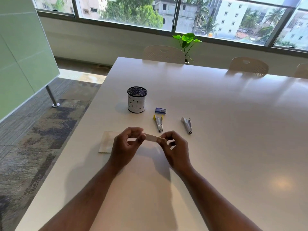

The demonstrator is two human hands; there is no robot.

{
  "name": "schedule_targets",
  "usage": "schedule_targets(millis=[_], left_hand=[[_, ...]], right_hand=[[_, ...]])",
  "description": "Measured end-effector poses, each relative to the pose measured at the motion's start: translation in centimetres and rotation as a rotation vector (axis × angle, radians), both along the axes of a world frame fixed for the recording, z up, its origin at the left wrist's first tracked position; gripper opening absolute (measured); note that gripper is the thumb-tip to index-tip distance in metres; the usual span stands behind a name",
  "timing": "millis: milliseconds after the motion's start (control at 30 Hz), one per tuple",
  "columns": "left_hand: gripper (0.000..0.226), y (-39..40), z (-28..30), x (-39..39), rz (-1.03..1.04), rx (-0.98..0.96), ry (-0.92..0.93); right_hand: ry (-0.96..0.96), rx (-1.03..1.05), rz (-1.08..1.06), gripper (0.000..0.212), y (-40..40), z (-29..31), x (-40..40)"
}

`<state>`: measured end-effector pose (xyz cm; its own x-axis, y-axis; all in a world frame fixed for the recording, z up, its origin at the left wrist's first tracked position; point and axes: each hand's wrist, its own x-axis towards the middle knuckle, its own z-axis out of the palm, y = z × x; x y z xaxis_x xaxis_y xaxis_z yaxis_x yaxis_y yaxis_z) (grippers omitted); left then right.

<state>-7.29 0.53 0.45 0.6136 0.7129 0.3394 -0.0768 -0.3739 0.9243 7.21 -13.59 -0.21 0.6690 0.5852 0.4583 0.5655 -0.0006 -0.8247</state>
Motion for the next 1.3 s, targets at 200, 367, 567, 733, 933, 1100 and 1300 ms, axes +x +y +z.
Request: schedule_targets(millis=[200,367,567,733,933,1100,1300], left_hand=[[0.041,-0.2,-0.2,0.0,-0.044,-0.012,0.038],[0.026,0.3,-0.4,-0.1,-0.055,-0.048,-0.027],[0.017,0.4,-0.4,-0.2,-0.052,0.002,-0.036],[0.021,0.5,-0.5,-0.1,-0.049,-0.004,-0.044],[0.020,0.2,-0.3,-0.1,-0.125,-0.145,-0.097],[0.022,0.1,-0.2,-0.1,-0.181,-0.233,-0.111],[0.020,0.3,-0.1,-0.5,-0.218,-0.229,-0.052]], right_hand=[[-0.250,0.033,-0.047,0.018,-0.3,0.3,-0.2],[-0.236,-0.034,0.034,0.019,-0.2,0.1,-0.4],[-0.337,-0.095,0.224,0.034,-0.2,-0.3,-0.4],[-0.228,-0.105,0.303,0.056,-0.2,0.0,-0.6],[0.268,-0.127,0.229,0.028,0.2,0.2,0.0],[0.357,-0.174,0.276,0.019,0.5,0.3,0.2],[0.520,-0.178,0.399,0.017,0.4,1.3,0.3]])
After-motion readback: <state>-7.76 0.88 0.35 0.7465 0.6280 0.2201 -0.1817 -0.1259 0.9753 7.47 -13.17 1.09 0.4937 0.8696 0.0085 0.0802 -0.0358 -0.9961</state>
